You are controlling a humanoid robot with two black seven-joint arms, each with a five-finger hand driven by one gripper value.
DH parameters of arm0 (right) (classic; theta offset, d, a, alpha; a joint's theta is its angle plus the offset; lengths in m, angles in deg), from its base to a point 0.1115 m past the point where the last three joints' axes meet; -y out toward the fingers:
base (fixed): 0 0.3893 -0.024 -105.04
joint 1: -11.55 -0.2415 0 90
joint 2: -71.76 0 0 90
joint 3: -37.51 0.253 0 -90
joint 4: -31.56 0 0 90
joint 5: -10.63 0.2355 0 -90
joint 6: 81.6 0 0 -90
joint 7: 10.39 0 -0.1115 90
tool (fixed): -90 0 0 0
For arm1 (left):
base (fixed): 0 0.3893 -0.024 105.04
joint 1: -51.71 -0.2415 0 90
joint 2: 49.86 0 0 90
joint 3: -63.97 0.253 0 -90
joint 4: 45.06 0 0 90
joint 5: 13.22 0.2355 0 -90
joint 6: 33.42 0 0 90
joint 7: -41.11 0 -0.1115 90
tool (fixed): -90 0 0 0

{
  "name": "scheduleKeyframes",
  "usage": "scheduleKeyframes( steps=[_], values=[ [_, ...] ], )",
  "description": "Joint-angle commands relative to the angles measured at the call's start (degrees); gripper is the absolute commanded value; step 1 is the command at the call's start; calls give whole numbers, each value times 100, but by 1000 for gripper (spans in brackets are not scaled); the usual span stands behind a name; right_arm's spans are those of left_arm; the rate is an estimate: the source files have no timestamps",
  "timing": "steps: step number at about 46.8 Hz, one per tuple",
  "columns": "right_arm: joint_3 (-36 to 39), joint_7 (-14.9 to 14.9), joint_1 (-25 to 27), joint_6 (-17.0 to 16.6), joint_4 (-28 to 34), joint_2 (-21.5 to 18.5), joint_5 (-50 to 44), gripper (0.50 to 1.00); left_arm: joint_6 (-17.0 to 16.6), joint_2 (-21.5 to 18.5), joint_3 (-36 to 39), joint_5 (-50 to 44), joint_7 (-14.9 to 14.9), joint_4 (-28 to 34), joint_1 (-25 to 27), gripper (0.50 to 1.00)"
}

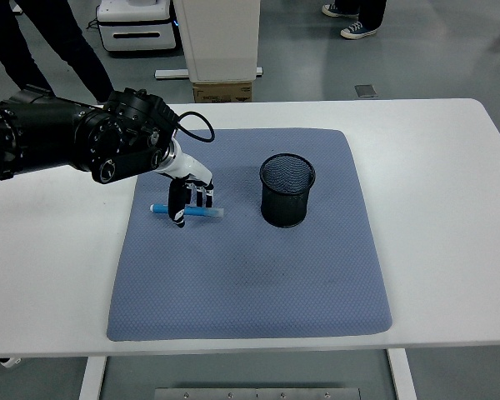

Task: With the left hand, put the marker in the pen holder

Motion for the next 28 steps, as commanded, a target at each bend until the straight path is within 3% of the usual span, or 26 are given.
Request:
scheduleKeyframes(
  steps=[1,4,28],
  values=[
    [0,0,0,2,0,0,0,1000,-9,13,0,100,0,1,-1,707],
    [0,0,0,2,0,0,0,1000,-9,13,0,118,0,1,-1,675],
    [0,0,0,2,0,0,0,1000,-18,66,0,136,-9,10,-45,675]
  ],
)
